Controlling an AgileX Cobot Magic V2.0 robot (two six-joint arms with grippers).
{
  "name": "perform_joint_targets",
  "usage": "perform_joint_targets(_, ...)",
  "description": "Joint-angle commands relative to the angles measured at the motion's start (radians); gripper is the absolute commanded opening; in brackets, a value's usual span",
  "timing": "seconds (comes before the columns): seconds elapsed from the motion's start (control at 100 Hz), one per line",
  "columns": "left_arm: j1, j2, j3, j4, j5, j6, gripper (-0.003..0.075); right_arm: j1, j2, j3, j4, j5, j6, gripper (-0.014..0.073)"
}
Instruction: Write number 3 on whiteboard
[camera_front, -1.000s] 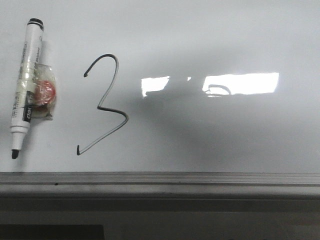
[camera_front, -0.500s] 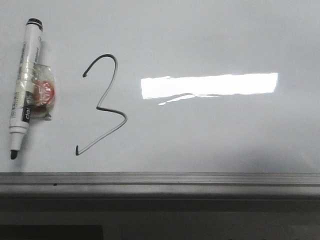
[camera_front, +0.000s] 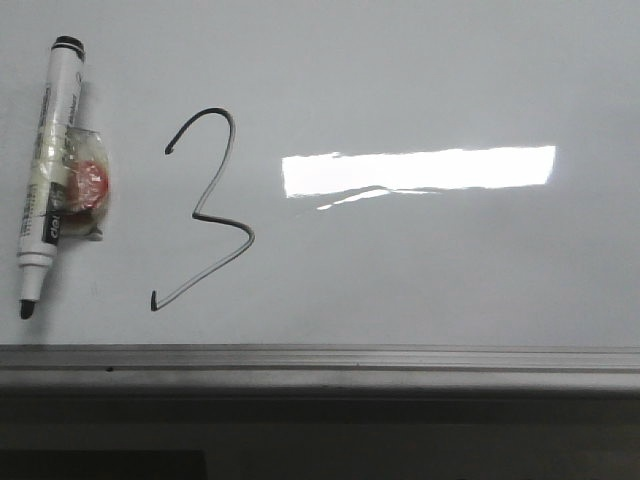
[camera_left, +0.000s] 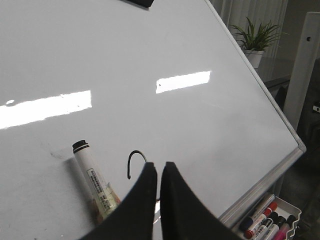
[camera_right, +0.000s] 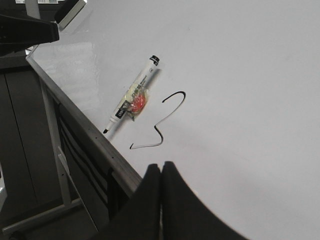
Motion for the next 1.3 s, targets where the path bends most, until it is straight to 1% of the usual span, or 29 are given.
perform_joint_targets(0.0, 0.000, 0.008, -0.028, -0.004, -0.069, 0.002, -0.0020, -0.006, 0.006, -0.026, -0.011, -0.066, -0.003, -0.0054)
perform_joint_targets(0.29, 0.000, 0.008, -0.028, -0.002, -0.069, 0.002, -0.0020, -0.006, 0.006, -0.026, -0.011, -0.066, -0.003, -0.0054)
perform_joint_targets(0.34, 0.009, 0.008, -0.026, 0.065, -0.069, 0.002, -0.0020, -0.006, 0.006, -0.026, -0.011, -0.066, -0.003, -0.0054)
perform_joint_targets(0.37, 0.022, 0.008, -0.026, 0.158, -0.069, 0.002, -0.0020, -0.006, 0.006, -0.026, -0.011, -0.066, -0.003, -0.0054)
perform_joint_targets(0.4, 0.033, 0.008, -0.023, 0.220, -0.069, -0.001, -0.0020, -0.006, 0.006, -0.026, -0.011, -0.066, -0.003, -0.0054)
perform_joint_targets(0.46, 0.087, 0.008, -0.018, 0.244, -0.073, -0.025, -0.0020, -0.006, 0.006, -0.026, -0.011, -0.066, -0.003, -0.0054)
perform_joint_targets(0.54, 0.194, 0.008, 0.003, 0.244, -0.071, -0.119, -0.0020, -0.006, 0.006, -0.026, -0.011, -0.066, -0.003, -0.0054)
perform_joint_targets(0.55, 0.194, 0.008, 0.006, 0.244, -0.071, -0.125, -0.0020, -0.006, 0.006, -0.026, -0.011, -0.066, -0.003, -0.0054)
perform_joint_targets(0.56, 0.226, 0.008, 0.011, 0.246, -0.071, -0.131, -0.0020, -0.006, 0.006, -0.026, -0.011, -0.066, -0.003, -0.0054)
perform_joint_targets(0.57, 0.226, 0.008, 0.014, 0.246, -0.071, -0.140, -0.0020, -0.006, 0.006, -0.026, -0.011, -0.066, -0.003, -0.0054)
perform_joint_targets(0.61, 0.302, 0.008, 0.032, 0.269, -0.073, -0.141, -0.0020, -0.006, 0.006, -0.026, -0.011, -0.066, -0.003, -0.0054)
perform_joint_targets(0.62, 0.302, 0.008, 0.035, 0.272, -0.073, -0.141, -0.0020, -0.006, 0.006, -0.026, -0.011, -0.066, -0.003, -0.0054)
perform_joint_targets(0.63, 0.336, 0.008, 0.043, 0.280, -0.073, -0.141, -0.0020, -0.006, 0.006, -0.026, -0.011, -0.066, -0.003, -0.0054)
perform_joint_targets(0.67, 0.392, 0.008, 0.061, 0.298, -0.073, -0.141, -0.0020, -0.006, 0.006, -0.026, -0.011, -0.066, -0.003, -0.0054)
perform_joint_targets(0.69, 0.414, 0.008, 0.073, 0.301, -0.073, -0.141, -0.0020, -0.006, 0.006, -0.026, -0.011, -0.066, -0.003, -0.0054)
perform_joint_targets(0.7, 0.447, 0.008, 0.081, 0.301, -0.076, -0.141, -0.0020, -0.006, 0.006, -0.026, -0.011, -0.066, -0.003, -0.0054)
perform_joint_targets(0.76, 0.520, 0.004, 0.112, 0.303, -0.084, -0.141, -0.0020, -0.006, 0.006, -0.026, -0.011, -0.066, -0.003, -0.0054)
perform_joint_targets(0.77, 0.548, 0.000, 0.119, 0.303, -0.078, -0.141, -0.0020, -0.006, 0.006, -0.026, -0.011, -0.066, -0.003, -0.0054)
perform_joint_targets(0.89, 0.666, -0.087, 0.182, 0.303, -0.067, -0.141, -0.0020, -0.006, 0.006, -0.026, -0.011, -0.066, -0.003, -0.0054)
perform_joint_targets(0.99, 0.740, -0.154, 0.229, 0.308, -0.067, -0.141, -0.0020, -0.006, 0.006, -0.026, -0.011, -0.066, -0.003, -0.0054)
perform_joint_targets(1.1, 0.782, -0.195, 0.271, 0.308, -0.061, -0.177, -0.0020, -0.006, 0.006, -0.026, -0.011, -0.066, -0.003, -0.0054)
perform_joint_targets(1.15, 0.789, -0.218, 0.271, 0.310, 0.023, -0.189, -0.0020, -0.006, 0.006, -0.026, -0.011, -0.066, -0.003, -0.0054)
perform_joint_targets(1.29, 0.791, -0.218, 0.271, 0.352, 0.165, -0.189, -0.0020, -0.006, 0.006, -0.026, -0.011, -0.063, -0.003, -0.0054)
